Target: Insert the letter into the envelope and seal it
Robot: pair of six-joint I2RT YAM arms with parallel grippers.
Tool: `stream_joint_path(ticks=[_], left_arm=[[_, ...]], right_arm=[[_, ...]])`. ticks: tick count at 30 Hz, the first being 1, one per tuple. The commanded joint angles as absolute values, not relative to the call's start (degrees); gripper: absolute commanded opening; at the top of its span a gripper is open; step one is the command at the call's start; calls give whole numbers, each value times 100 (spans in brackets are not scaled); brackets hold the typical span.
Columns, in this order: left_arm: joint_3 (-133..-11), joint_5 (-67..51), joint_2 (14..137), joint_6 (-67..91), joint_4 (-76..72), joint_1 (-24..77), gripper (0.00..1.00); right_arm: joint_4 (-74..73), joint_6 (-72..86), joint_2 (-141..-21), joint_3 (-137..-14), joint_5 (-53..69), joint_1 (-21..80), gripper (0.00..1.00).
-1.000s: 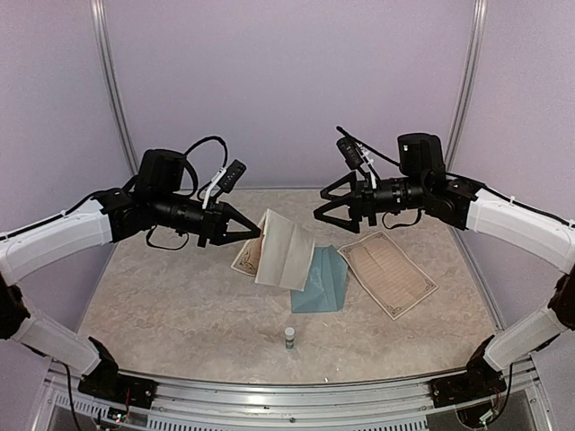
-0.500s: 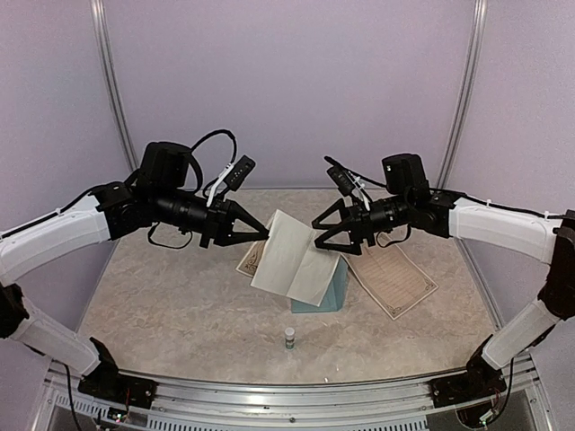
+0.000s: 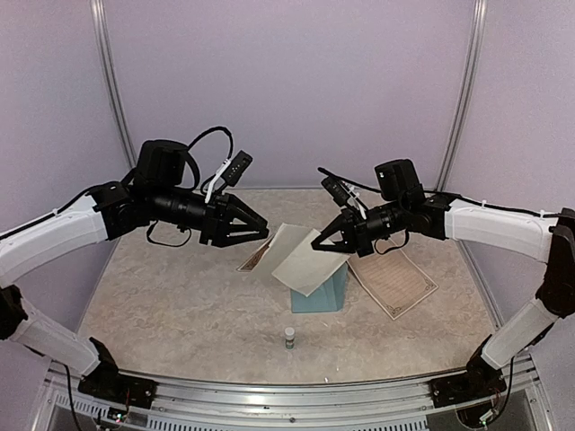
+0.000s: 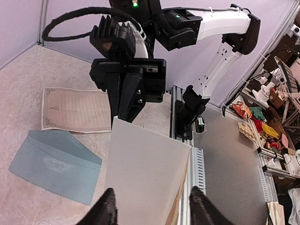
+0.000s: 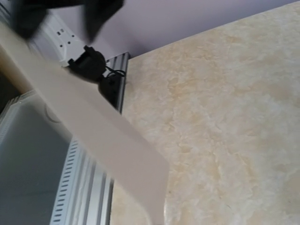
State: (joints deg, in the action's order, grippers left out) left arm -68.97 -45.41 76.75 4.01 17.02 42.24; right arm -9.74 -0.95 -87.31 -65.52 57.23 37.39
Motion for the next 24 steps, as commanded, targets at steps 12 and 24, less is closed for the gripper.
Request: stream_joint_path(ticks=[12, 24], left_arm=[[-6593, -2801, 7167, 1185, 666, 3753, 91], [-7384, -3454, 8541, 281, 1581, 5090, 80]], right_arm=[[-1253, -236, -8312, -6864, 5590, 3946, 0], [-1203, -240, -8537, -7155, 5798, 4032, 0]])
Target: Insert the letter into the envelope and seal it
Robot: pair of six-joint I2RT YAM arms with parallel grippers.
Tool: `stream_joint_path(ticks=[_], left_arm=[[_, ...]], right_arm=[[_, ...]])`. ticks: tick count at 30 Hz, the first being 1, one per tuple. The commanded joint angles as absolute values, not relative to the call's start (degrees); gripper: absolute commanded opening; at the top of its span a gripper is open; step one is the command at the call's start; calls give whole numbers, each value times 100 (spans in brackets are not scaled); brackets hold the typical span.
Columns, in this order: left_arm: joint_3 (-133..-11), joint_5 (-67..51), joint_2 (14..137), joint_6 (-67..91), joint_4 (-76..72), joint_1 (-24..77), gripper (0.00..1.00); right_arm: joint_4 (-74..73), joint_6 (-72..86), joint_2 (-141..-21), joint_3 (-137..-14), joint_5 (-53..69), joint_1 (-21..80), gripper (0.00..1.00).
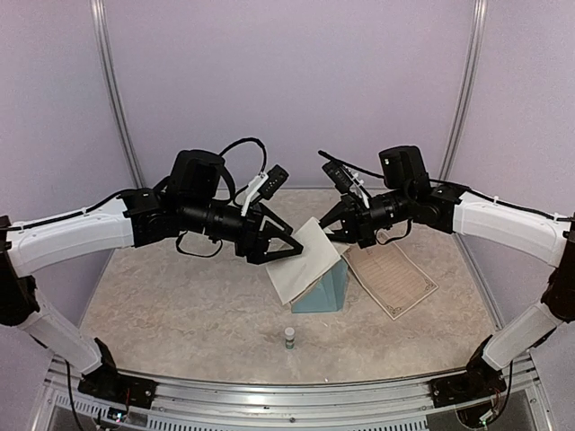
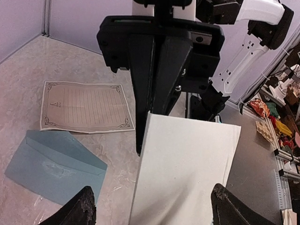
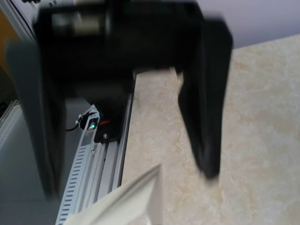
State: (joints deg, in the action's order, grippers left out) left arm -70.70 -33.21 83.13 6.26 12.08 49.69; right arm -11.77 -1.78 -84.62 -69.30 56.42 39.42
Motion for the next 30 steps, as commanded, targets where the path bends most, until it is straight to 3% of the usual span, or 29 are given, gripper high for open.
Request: stream_joint_path(ticks=[1, 12, 14, 18, 21, 27, 30], left_arm=[[-7410, -3457, 8606, 271, 1612, 5100, 76], [-7365, -3769, 8734, 238, 1689, 5115, 8], [-7294, -3701, 8707, 303, 1626, 5115, 0], [-6846, -3512, 8509, 727, 950, 5115, 0], [-6102, -2747, 8132, 1558, -585, 5115, 0], [-5034, -1705, 7633, 2707, -2955, 5124, 0], [-4878, -1461, 7545, 2948, -3477, 5203, 0]], right_arm=[[-1230, -260, -8547, -7181, 5805, 4037, 0], [-1194, -193, -8410, -7123, 5422, 4037, 0], [-939, -33, -8307, -7023, 5217, 3974, 13], [156, 960, -7880, -6424, 4630, 3668, 65], [1459, 2062, -7345, -5479, 3808, 3533, 90], [3499, 3376, -6913, -4292, 3611, 3564, 96], [3657, 3542, -7046, -4176, 3483, 3776, 96]])
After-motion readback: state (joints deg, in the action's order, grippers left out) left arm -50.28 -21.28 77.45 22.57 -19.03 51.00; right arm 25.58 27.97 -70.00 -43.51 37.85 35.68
